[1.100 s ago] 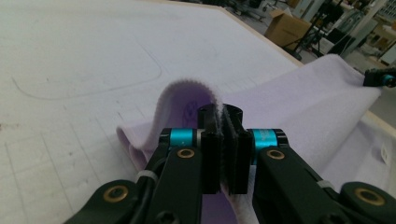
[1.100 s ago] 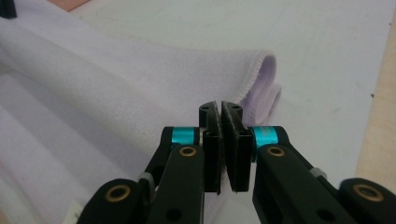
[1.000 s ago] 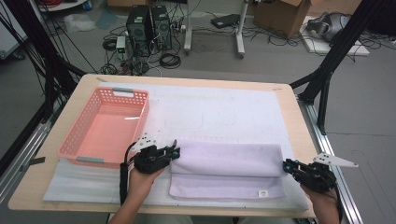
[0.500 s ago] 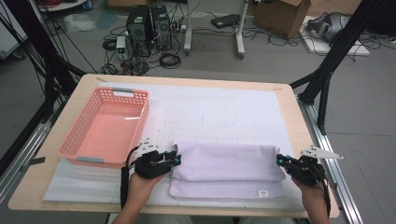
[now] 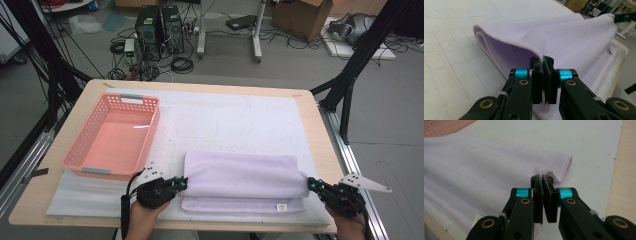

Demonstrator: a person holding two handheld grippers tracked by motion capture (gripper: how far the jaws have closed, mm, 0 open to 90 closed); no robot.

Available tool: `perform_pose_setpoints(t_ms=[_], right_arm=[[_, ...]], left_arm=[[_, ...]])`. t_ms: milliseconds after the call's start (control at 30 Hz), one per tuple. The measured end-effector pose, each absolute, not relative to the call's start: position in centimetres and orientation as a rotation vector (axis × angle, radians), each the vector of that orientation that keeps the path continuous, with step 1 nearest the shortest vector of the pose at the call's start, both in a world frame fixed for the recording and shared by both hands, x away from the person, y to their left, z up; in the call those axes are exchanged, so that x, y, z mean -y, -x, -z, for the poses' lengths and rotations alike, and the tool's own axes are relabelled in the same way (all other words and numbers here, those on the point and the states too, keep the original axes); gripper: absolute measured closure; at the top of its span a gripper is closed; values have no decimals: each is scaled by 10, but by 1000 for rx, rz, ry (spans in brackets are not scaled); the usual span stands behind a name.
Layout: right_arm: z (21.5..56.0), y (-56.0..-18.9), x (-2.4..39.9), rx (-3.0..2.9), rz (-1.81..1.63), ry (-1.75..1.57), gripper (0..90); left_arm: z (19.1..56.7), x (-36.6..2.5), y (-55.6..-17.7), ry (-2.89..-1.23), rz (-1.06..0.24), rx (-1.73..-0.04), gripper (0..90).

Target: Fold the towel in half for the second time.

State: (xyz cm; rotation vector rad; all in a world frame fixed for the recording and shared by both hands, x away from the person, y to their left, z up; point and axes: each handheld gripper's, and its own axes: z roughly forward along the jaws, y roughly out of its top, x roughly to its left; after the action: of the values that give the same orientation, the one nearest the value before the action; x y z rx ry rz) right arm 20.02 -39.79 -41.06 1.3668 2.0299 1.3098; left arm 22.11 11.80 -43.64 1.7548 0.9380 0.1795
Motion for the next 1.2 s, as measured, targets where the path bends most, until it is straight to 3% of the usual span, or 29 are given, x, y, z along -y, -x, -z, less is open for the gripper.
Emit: perform_pose_setpoints(t_ms=[100, 167, 233, 300, 433, 533, 600, 667, 1200], right_arm=[[412, -186, 398, -2055, -1296, -1381, 874], [414, -178, 398, -2083, -1254, -1393, 864], [417, -174, 397, -2099, -1231, -1416, 773], [418, -171, 396, -2097, -1237, -1440, 707], [422, -173, 388, -2090, -1201, -1444, 675], [427, -178, 385, -2093, -1174, -1477, 676], [430, -181, 385, -2102, -1167, -1505, 742], [433, -182, 386, -2130, -1161, -1491, 856], [417, -156, 394, -2100, -1276, -1436, 879]], left_arm=[[439, -119, -207, -1766, -144, -932, 824], [441, -118, -201, -1761, -133, -937, 710], [441, -118, -197, -1746, -135, -941, 593], [442, -117, -195, -1746, -137, -944, 587], [448, -114, -199, -1769, -133, -985, 621], [452, -109, -201, -1802, -133, -985, 730], [453, -107, -200, -1823, -149, -979, 839], [452, -107, -199, -1818, -150, -977, 863], [441, -127, -174, -1756, -109, -957, 869]])
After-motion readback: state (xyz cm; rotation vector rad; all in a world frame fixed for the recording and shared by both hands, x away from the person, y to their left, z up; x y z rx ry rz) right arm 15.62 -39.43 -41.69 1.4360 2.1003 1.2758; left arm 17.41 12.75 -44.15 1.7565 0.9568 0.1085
